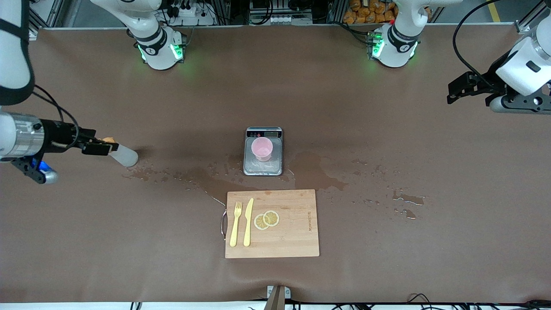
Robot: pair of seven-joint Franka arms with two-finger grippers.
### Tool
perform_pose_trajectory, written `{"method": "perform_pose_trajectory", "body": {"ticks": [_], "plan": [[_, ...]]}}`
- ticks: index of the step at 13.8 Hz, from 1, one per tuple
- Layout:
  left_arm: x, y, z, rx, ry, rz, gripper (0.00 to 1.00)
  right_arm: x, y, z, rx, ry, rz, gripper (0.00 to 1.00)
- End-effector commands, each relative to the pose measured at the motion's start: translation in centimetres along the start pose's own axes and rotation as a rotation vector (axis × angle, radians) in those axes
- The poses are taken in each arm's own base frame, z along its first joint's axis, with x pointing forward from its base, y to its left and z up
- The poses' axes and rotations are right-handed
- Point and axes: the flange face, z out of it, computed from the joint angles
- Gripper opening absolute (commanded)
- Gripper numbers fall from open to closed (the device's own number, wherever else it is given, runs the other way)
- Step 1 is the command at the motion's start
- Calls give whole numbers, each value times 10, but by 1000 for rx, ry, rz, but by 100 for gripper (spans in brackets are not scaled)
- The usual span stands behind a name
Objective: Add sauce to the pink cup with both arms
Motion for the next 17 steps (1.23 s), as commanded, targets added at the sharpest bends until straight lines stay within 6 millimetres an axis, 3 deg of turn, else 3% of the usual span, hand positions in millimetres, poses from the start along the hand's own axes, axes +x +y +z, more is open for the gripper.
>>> {"method": "perform_pose_trajectory", "body": {"ticks": [1, 3, 6, 9, 12, 17], "plan": [[-3, 0, -13, 34, 18, 22, 100, -42, -5, 0, -18, 52, 18, 100], [-5, 0, -16, 34, 23, 23, 100, -72, -20, -7, -35, 84, -13, 100], [-5, -2, -16, 34, 23, 20, 100, -89, -19, -32, -98, 211, -93, 100], [-5, -2, -16, 34, 23, 20, 100, -96, -9, -57, -124, 309, -232, 100], [-5, -1, -16, 32, 23, 20, 100, -94, 4, -64, -118, 346, -283, 100], [-4, -3, -15, 33, 23, 17, 100, -92, -3, -83, -129, 461, -294, 100]]}}
